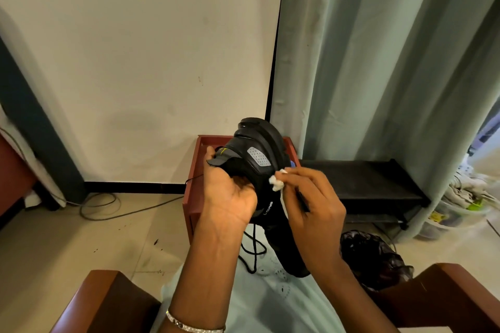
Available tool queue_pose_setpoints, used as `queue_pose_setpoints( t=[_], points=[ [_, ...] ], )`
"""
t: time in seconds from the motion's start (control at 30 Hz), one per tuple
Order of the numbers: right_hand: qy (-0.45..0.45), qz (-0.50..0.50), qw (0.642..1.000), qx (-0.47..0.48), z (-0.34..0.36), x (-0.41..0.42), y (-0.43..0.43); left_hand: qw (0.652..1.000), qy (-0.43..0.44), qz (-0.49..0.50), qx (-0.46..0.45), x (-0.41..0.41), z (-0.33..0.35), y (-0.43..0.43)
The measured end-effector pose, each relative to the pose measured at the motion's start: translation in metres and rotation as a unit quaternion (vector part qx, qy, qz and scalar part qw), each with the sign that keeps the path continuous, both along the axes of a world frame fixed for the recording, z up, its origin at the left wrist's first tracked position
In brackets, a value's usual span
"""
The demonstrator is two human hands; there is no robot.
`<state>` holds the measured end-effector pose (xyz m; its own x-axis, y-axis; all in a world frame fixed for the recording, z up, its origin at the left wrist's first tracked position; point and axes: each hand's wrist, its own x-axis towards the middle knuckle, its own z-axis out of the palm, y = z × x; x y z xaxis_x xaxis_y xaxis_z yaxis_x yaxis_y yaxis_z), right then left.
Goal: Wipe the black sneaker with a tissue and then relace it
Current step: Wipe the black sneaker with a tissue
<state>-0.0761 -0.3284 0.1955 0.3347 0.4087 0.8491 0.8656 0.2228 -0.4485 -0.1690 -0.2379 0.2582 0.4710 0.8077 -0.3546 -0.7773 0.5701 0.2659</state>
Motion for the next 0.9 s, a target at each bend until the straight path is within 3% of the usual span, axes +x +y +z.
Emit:
queue_pose_setpoints(
  t=[0.27,0.43,0.53,0.77,0.9],
  points=[
    [-0.06,-0.022,0.996,0.06,0.049,-0.01,0.024,0.994,-0.036,-0.061,0.086,0.002,-0.004,-0.013],
    [-0.126,-0.033,0.991,-0.011,0.072,-0.014,0.034,0.986,-0.037,-0.092,0.137,0.007,-0.006,-0.024],
    [-0.15,-0.059,0.986,-0.03,0.065,-0.012,0.027,0.98,-0.014,-0.109,0.169,0.005,-0.006,-0.027],
    [-0.133,-0.079,0.987,0.052,0.013,-0.003,0.001,0.978,0.057,-0.103,0.171,0.005,-0.013,-0.017],
    [-0.122,-0.088,0.987,0.051,0.023,0.002,0.002,0.968,0.068,-0.116,0.212,0.01,-0.017,-0.02]
  ],
)
